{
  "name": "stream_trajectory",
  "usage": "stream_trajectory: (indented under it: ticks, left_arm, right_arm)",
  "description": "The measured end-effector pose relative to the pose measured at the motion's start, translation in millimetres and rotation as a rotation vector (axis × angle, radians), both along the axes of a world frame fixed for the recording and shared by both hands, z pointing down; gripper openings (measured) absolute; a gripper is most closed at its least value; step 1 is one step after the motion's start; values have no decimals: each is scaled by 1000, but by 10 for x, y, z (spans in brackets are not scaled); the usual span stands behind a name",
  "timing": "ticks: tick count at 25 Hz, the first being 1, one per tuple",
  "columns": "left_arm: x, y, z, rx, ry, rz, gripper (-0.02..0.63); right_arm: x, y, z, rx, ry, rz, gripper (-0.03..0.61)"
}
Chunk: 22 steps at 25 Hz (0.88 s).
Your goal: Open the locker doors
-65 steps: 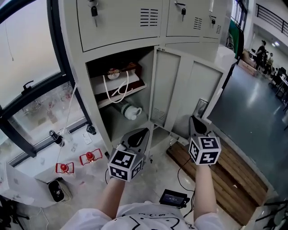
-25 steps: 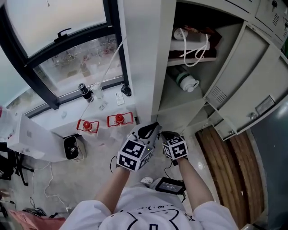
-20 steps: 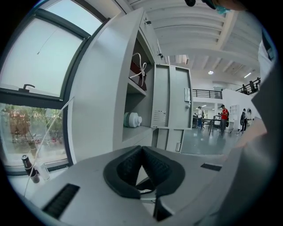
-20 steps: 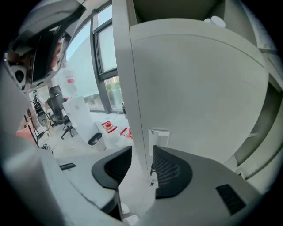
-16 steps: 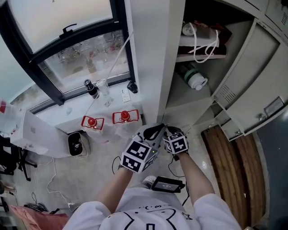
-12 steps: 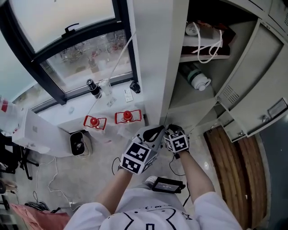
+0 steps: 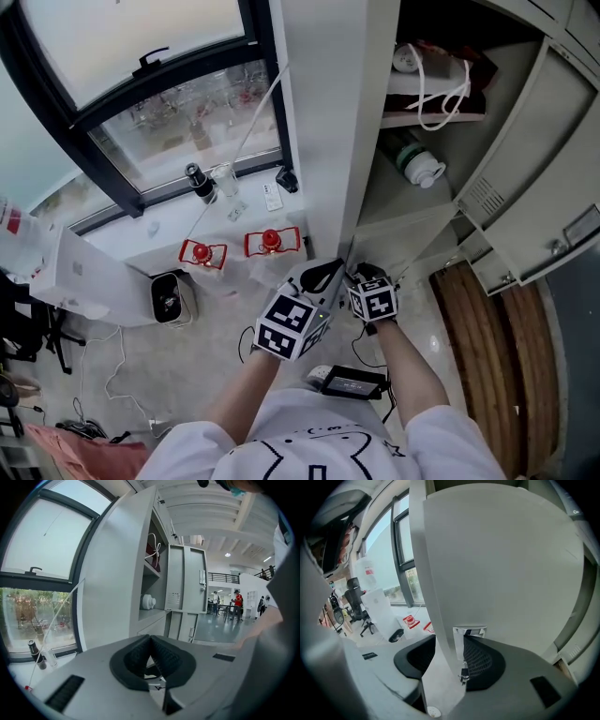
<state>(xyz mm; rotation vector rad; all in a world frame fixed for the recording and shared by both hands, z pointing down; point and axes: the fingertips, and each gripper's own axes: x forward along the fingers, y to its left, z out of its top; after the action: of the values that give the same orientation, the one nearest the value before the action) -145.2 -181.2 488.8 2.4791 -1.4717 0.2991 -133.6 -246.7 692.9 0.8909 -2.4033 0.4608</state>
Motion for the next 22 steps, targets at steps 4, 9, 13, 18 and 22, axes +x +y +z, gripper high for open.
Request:
stream_trajectory:
  ticks: [4, 9, 13, 18, 22]
  left_arm:
    - [109, -13, 17, -6, 8, 16, 20]
    - [303, -25, 12, -9, 11, 53, 20]
    - [437, -10, 12, -17, 20, 77, 20]
    - [629, -1, -9, -36, 49, 100, 20]
    - [834, 16, -2, -54, 54, 130, 20]
  right_arm:
    - [163, 89, 6, 12, 26, 42, 114]
    - [346, 254, 11, 6, 22, 67, 114]
    - [511, 415, 20, -20, 5, 93, 112]
    - [802, 607, 27, -46, 38, 107, 110]
    - [1061, 740, 30, -65, 40, 144, 109]
